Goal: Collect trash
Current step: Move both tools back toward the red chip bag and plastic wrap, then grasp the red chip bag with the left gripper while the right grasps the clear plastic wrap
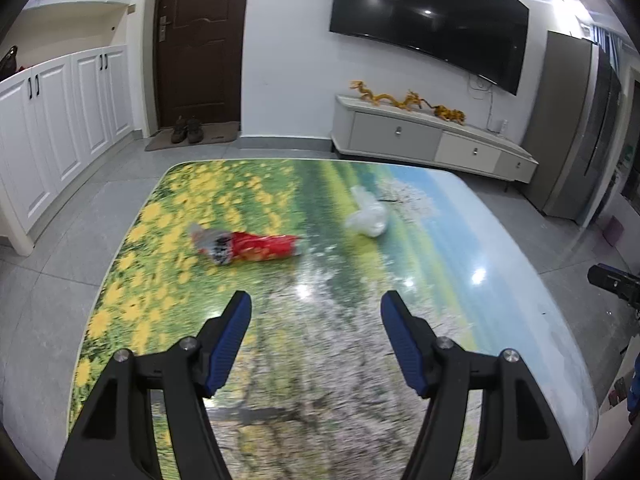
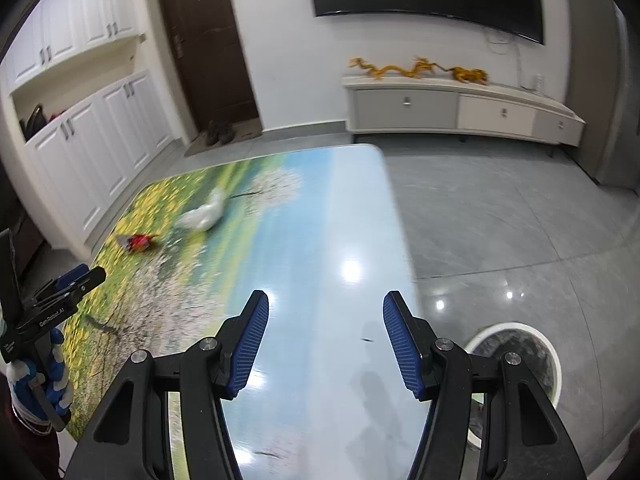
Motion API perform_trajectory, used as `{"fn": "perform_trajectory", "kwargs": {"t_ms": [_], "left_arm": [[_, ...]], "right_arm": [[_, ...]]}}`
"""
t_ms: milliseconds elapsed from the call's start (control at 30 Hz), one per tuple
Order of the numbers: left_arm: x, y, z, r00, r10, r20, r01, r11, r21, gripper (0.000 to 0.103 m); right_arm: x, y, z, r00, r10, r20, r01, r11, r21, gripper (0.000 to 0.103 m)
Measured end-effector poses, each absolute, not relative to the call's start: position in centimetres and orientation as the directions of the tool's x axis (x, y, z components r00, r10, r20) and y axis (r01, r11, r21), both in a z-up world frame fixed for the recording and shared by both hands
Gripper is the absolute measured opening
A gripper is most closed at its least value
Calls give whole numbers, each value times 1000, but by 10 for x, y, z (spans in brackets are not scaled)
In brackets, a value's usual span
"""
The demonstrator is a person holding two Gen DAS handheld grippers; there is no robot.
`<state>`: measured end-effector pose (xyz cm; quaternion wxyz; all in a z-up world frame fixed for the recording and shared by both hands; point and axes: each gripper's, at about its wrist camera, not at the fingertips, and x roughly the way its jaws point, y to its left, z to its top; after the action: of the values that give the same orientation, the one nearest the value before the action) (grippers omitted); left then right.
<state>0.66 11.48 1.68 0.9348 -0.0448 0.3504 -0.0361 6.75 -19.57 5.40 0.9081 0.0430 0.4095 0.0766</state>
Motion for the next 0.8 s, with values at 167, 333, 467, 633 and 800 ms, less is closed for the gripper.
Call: {"fn": "perform_trajectory", "kwargs": {"t_ms": [167, 333, 467, 633, 800], "left_arm": [[8, 136, 9, 745, -77, -662, 3, 994, -113, 66], [17, 159, -2, 730, -72, -679, -31, 990, -138, 67], [33, 188, -12, 723, -73, -687, -75, 980, -184, 75], [58, 213, -17, 718, -97, -689, -99, 966, -239, 75], [90, 212, -18, 721, -149, -677, -49, 963, -264, 75]], "right_arm": [[80, -161, 50, 625, 203, -753, -166, 978, 127, 59], [100, -129, 44, 595, 228, -771, -215, 969, 121, 59], [120, -109, 37, 570, 246, -784, -253, 960, 117, 59], [152, -83, 30, 545, 287, -788, -317, 940, 124, 60], [193, -57, 22, 522, 351, -777, -369, 915, 165, 60]]}}
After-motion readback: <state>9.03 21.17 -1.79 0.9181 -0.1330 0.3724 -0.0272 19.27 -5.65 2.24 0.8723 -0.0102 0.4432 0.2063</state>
